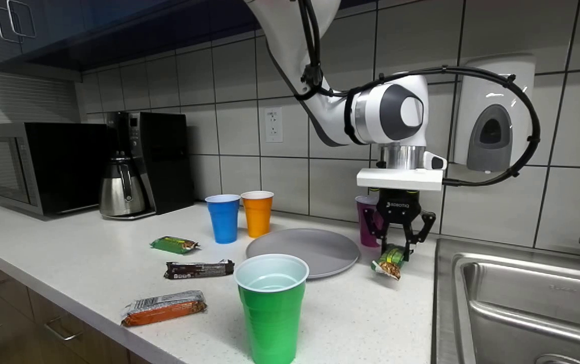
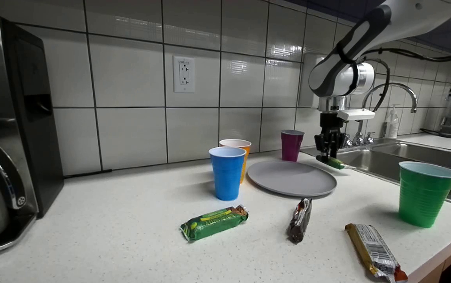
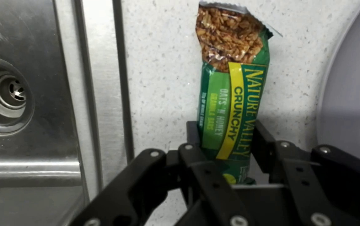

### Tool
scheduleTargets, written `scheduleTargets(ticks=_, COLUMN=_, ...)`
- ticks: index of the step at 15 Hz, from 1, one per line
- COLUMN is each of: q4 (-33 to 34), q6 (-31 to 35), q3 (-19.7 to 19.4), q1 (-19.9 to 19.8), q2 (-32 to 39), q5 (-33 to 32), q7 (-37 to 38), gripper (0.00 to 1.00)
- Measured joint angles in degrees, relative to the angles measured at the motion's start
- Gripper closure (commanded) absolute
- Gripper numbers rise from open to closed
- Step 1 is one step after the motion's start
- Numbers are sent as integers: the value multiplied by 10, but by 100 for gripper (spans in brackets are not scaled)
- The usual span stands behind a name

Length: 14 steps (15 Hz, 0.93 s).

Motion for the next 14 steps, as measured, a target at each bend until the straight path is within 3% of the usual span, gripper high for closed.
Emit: scheduleTargets(ticks=14, q4=-87, q6=15, q3=20, q1=9, q2=-60, q5=0, q7=-17, gripper=81)
